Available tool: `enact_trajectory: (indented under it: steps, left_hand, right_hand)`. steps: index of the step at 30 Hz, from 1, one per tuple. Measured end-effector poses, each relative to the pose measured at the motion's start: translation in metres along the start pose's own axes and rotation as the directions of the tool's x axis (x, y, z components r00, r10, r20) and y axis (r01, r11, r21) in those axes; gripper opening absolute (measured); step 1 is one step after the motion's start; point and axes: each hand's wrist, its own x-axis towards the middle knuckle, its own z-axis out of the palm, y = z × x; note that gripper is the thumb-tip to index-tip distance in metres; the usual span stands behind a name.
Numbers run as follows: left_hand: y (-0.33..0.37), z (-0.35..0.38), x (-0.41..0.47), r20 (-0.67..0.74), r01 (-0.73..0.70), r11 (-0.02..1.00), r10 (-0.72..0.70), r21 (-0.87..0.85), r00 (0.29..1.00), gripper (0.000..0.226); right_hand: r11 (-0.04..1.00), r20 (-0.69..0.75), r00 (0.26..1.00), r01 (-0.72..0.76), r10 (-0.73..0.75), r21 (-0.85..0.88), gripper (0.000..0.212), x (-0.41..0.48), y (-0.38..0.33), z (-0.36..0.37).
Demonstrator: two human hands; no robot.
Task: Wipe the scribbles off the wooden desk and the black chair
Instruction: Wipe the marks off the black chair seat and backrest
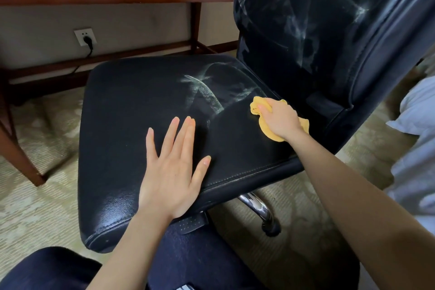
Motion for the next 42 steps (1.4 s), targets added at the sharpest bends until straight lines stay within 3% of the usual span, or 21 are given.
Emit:
enact_trajectory:
  steps: [4, 8, 14, 20, 25, 27, 29, 32, 37, 42]
  left_hand:
    - [0.0, 0.001, 0.0, -0.014, 0.001, 1.0, -0.001, 0.003, 1.0, 0.069]
    - [0.001, 0.001, 0.0, -0.034, 0.003, 1.0, -0.003, -0.003, 0.999, 0.069]
    - [0.001, 0.0, 0.0, -0.037, 0.006, 1.0, -0.007, -0.018, 0.999, 0.07]
    - [0.0, -0.001, -0.001, -0.055, 0.009, 0.997, -0.013, -0.077, 0.998, 0.067]
    - [0.0, -0.002, -0.001, -0.068, 0.016, 0.993, -0.025, -0.12, 0.997, 0.068]
    - [0.0, -0.002, -0.001, -0.066, 0.015, 0.992, -0.024, -0.129, 0.998, 0.069]
    - [0.0, -0.002, -0.001, -0.065, 0.019, 0.991, -0.028, -0.133, 0.997, 0.069]
    - [0.0, -0.003, -0.001, -0.063, 0.025, 0.99, -0.034, -0.135, 0.997, 0.07]
    - [0.0, -0.002, -0.001, -0.06, 0.027, 0.991, -0.035, -0.129, 0.998, 0.068]
    - [-0.001, -0.002, -0.001, -0.056, 0.029, 0.993, -0.035, -0.115, 0.998, 0.07]
  right_hand:
    - [0.998, 0.02, 0.999, 0.028, -0.027, -0.057, 0.041, 0.01, -0.032, 0.012]
    - [0.983, 0.085, 0.981, 0.179, -0.174, -0.051, 0.043, 0.011, -0.061, 0.031]
    - [0.892, 0.136, 0.889, 0.449, -0.438, -0.062, 0.045, -0.023, -0.099, 0.046]
    - [0.804, 0.147, 0.792, 0.592, -0.592, 0.051, 0.042, -0.068, -0.092, 0.037]
    - [0.747, 0.273, 0.696, 0.633, -0.664, 0.204, 0.049, -0.092, -0.071, 0.02]
    - [0.759, 0.38, 0.657, 0.553, -0.651, 0.344, 0.051, -0.091, -0.064, 0.004]
    - [0.773, 0.38, 0.689, 0.444, -0.618, 0.453, 0.049, -0.087, -0.058, -0.014]
    - [0.803, 0.252, 0.769, 0.516, -0.588, 0.3, 0.045, -0.076, -0.048, -0.026]
    - [0.797, 0.355, 0.758, 0.601, -0.548, -0.054, 0.052, -0.07, -0.054, -0.023]
    - [0.754, 0.413, 0.721, 0.647, -0.557, -0.112, 0.065, -0.06, -0.068, -0.025]
